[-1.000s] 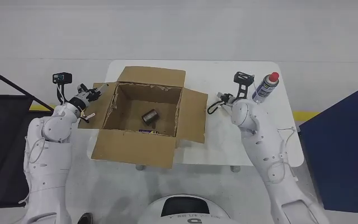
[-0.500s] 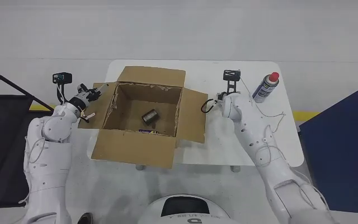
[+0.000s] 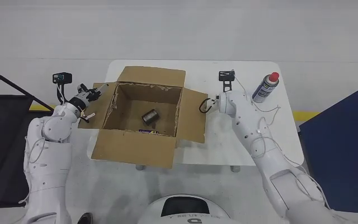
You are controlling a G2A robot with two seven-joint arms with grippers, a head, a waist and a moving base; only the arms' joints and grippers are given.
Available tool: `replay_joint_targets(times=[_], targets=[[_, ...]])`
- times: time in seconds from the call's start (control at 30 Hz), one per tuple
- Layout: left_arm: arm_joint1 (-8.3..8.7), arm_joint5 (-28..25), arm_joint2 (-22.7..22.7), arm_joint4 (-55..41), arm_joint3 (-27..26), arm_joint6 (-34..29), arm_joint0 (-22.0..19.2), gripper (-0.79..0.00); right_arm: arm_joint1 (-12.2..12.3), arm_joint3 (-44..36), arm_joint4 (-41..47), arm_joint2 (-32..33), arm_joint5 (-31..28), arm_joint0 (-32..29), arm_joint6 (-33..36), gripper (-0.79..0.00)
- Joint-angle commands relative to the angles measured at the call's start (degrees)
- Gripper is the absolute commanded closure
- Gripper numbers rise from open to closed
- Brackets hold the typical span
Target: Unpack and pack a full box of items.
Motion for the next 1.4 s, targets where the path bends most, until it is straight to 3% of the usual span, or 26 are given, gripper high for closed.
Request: replay_joint_targets(times=[0.0, 0.23, 0.47, 0.6, 0.73, 1.0, 1.37], targets=[[0.00, 0.0, 0.0, 0.0, 0.0, 0.0, 0.0, -0.785, -0.1, 0.9, 0.2, 0.0, -0.2, 0.3, 0.2, -0.557], [0.00, 0.0, 0.0, 0.0, 0.0, 0.0, 0.0, -0.785, -0.7, 4.1, 0.5, -0.1, -0.4, 1.4, 0.8, -0.499], [0.00, 0.0, 0.0, 0.0, 0.0, 0.0, 0.0, -0.785, -1.2, 6.0, 0.7, -0.2, -0.7, 2.0, 1.2, -0.289], [0.00, 0.0, 0.0, 0.0, 0.0, 0.0, 0.0, -0.785, -1.4, 6.4, 0.7, -0.1, -1.3, 2.1, 1.9, -0.068], [0.00, 0.0, 0.0, 0.0, 0.0, 0.0, 0.0, -0.785, -1.7, 7.3, 0.0, -0.3, -0.9, 2.3, 2.3, 0.000], [0.00, 0.0, 0.0, 0.0, 0.0, 0.0, 0.0, -0.785, -1.5, 2.8, 1.4, 2.5, 0.5, 0.7, -0.4, 0.000], [0.00, 0.0, 0.0, 0.0, 0.0, 0.0, 0.0, -0.785, 1.2, -25.1, 5.8, 15.0, -3.2, -15.5, -4.1, 0.000]])
